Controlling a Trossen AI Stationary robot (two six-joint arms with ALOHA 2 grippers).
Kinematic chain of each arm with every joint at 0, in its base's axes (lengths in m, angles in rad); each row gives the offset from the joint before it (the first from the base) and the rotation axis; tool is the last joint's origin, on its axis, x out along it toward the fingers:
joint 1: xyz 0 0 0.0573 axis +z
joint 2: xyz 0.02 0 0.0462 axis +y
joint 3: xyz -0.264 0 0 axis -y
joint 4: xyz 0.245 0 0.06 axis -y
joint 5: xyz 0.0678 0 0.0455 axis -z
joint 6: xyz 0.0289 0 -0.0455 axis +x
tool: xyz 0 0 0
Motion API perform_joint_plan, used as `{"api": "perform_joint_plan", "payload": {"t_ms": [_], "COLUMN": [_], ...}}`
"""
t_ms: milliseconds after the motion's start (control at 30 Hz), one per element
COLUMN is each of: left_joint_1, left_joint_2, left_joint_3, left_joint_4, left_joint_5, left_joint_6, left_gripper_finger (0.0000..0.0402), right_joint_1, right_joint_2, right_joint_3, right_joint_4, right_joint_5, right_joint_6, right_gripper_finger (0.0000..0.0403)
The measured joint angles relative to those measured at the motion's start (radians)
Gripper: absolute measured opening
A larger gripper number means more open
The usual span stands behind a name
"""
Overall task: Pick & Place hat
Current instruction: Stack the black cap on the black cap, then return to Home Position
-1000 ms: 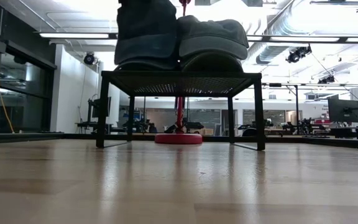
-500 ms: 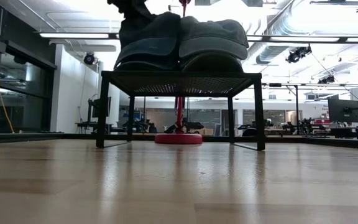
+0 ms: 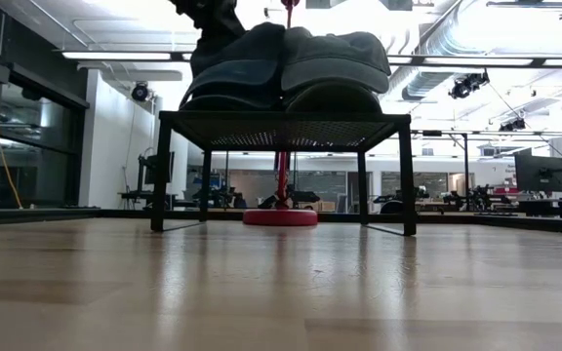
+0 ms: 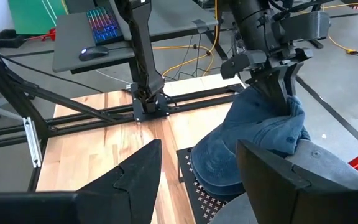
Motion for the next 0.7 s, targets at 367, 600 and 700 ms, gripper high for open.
{"api": "perform_joint_plan", "payload": {"t_ms": [367,600,700], "left_joint_1": [0.000,0.000,0.000], "left_joint_2": [-0.011,-0.061,-0.092], "left_joint_3": [0.000,0.000,0.000], "left_joint_4": [0.014,0.109,0.135], "left_joint_5": [-0.017,-0.027,-0.027], "left_joint_6": [0.071,0.089,0.104], "left_gripper_finger": [0.0194,0.0220,0.0220], "right_joint_1": [0.000,0.000,0.000], "right_joint_2": [0.000,0.000,0.000], "right_joint_3": [0.000,0.000,0.000], "right_joint_4": [0.006,0.006,0.006], "right_joint_5": [-0.003,-0.005,-0.022], "right_joint_6": [0.010,0.013,0.010], "right_gripper_finger": [0.0200,0.0200,0.0200]}}
